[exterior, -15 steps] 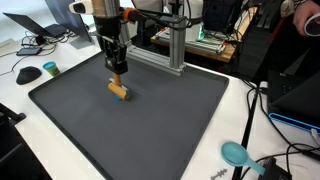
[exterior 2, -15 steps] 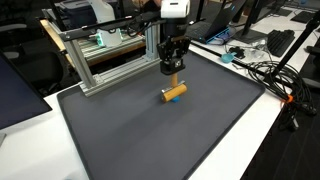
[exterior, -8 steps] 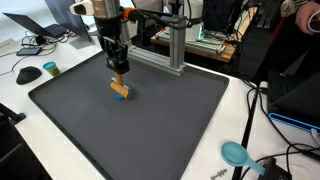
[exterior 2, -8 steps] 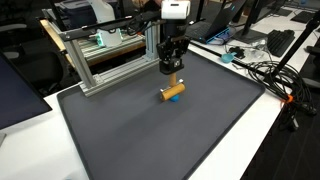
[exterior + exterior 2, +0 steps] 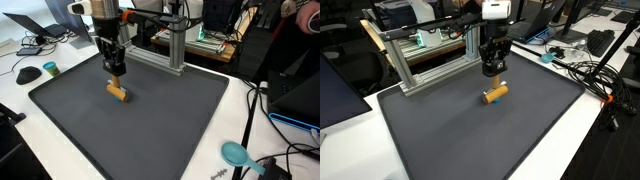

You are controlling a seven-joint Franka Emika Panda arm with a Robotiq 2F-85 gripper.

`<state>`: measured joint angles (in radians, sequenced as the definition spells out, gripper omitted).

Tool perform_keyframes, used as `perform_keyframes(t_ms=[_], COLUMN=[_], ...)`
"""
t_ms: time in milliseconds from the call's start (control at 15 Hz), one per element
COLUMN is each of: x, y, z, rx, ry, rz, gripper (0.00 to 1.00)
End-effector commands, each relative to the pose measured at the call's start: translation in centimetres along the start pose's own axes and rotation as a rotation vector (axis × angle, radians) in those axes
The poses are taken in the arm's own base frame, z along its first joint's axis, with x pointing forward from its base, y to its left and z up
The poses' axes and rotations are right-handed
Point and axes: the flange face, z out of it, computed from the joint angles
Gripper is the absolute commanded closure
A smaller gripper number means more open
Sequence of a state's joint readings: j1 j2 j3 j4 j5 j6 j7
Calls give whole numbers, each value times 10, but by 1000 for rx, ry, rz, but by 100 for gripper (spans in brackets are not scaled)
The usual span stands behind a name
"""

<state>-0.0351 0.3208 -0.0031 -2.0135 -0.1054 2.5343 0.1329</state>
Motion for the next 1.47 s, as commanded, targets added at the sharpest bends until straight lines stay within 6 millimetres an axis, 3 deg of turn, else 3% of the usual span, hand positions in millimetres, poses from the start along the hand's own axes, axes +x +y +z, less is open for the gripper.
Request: perform_keyframes(t_ms=[0, 267, 533, 800, 1133, 1400], x=[-11, -19, -19, -19, -29, -17], y=[-5, -2, -3, -4, -13, -20], z=[30, 31, 39, 25, -46, -112], rx=[30, 15, 3, -21, 8, 44], ry=[-101, -216, -184, -244, -281, -177], rz=[-3, -25, -17, -26, -127, -342], gripper=[78, 78, 78, 78, 78, 78])
